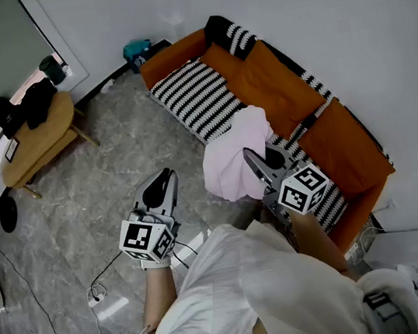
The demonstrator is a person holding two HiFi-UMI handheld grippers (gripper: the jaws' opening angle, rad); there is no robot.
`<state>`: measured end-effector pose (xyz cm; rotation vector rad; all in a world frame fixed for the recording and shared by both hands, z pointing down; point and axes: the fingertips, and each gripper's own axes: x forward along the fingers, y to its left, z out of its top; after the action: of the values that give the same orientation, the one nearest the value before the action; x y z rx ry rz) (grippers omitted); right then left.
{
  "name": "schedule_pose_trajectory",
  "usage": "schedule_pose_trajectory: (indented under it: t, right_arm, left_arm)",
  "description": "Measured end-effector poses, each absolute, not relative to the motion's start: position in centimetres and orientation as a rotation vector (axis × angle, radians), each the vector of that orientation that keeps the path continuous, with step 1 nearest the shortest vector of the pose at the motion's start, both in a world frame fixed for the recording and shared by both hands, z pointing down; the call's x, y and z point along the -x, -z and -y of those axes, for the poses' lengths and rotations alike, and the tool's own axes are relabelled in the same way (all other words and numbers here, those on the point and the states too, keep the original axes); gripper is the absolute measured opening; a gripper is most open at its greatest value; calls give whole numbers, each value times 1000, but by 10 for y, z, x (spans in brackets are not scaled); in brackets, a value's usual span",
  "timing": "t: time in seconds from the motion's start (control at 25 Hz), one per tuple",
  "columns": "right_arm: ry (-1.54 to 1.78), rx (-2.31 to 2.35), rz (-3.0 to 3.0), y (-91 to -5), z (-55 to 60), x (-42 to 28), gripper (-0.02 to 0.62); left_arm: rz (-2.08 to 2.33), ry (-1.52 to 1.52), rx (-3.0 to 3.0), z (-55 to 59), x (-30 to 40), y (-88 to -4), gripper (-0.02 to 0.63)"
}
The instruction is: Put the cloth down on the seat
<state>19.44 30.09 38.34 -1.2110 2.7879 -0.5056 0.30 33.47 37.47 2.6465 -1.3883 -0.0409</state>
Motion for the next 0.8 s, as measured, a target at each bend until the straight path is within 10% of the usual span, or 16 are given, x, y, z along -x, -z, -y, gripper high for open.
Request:
schedule_pose_trajectory:
  t: [0.8]
  right_arm:
    - [541, 1225, -2734, -385, -308, -210, 86]
  left_arm:
    - [1352, 29, -2654, -341, -16, -382, 54]
